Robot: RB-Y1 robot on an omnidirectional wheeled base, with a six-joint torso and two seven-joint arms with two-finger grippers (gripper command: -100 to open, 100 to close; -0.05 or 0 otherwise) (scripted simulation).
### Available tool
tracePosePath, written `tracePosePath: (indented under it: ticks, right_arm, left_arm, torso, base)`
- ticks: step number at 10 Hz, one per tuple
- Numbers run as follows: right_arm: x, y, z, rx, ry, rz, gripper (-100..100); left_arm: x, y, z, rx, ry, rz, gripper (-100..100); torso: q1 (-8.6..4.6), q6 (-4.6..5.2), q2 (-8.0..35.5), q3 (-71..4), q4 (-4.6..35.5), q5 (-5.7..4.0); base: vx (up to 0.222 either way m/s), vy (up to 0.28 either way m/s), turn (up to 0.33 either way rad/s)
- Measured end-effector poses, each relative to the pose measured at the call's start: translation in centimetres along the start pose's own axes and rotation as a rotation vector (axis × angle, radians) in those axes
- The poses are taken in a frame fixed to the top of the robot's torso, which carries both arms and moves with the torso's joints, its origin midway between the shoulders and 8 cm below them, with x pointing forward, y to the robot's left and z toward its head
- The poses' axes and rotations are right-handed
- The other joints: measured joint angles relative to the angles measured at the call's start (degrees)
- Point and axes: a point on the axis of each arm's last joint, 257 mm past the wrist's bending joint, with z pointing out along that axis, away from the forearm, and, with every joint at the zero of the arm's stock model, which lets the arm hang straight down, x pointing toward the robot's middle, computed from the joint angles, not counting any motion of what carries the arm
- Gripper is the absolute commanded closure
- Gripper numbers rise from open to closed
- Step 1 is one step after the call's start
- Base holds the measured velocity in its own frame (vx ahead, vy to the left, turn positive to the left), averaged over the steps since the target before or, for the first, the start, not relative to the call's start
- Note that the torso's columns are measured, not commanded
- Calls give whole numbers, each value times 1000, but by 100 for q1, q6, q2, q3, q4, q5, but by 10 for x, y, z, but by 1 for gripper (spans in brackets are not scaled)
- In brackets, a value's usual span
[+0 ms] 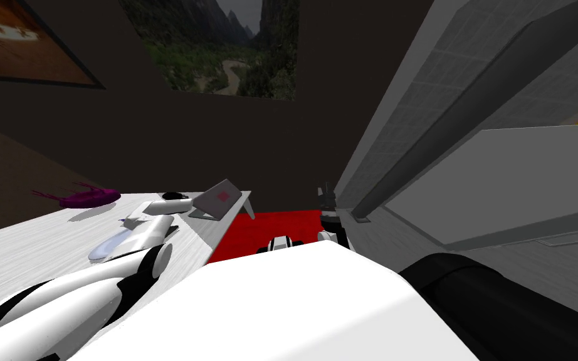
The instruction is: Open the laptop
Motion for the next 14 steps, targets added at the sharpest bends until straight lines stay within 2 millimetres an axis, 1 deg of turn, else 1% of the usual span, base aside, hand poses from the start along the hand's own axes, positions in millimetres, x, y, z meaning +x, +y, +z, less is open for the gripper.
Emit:
tracePosePath:
  ticks: [1,2,4,6,8,9,10,13,14]
  right_arm:
    - [0,0,0,0,0,0,0]
    - [0,0,0,0,0,0,0]
    - [0,0,0,0,0,0,0]
    - [0,0,0,0,0,0,0]
    - [0,0,0,0,0,0,0]
    - [0,0,0,0,0,0,0]
    - [0,0,0,0,0,0,0]
    - [0,0,0,0,0,0,0]
    - [0,0,0,0,0,0,0]
  left_arm:
    - [1,0,2,-4,-1,-10,100]
    - [1,7,2,-11,-1,-13,100]
    - [-4,13,7,-30,-7,-14,100]
    - [-8,25,7,-55,-17,-12,100]
    - [-10,25,7,-58,-19,-13,100]
    - [-17,21,6,-59,-26,-23,100]
    - [-22,19,3,-64,-38,-32,100]
    - [-35,29,5,-115,-61,-50,100]
    - [-42,36,5,-138,-70,-58,100]
  torso:
    - [-16,-30,-20,-12,-9,-5]
    - [-13,-49,-28,-19,-17,-2]
    - [14,-32,-25,-18,-12,2]
    - [18,-13,-20,-13,-12,11]
    - [0,-6,-25,-16,-10,4]
    - [2,-34,-18,-13,-1,-12]
    - [2,-41,-5,-5,2,-10]
    - [-26,-19,12,5,25,-37]
    - [-35,-24,16,7,29,-45]
  base:
    - [-12,7,6]
    - [12,-18,30]
    - [12,-8,19]
    - [-3,6,9]
    - [2,8,14]
    - [30,24,58]
    - [18,13,46]
    - [9,12,40]
    - [13,13,47]
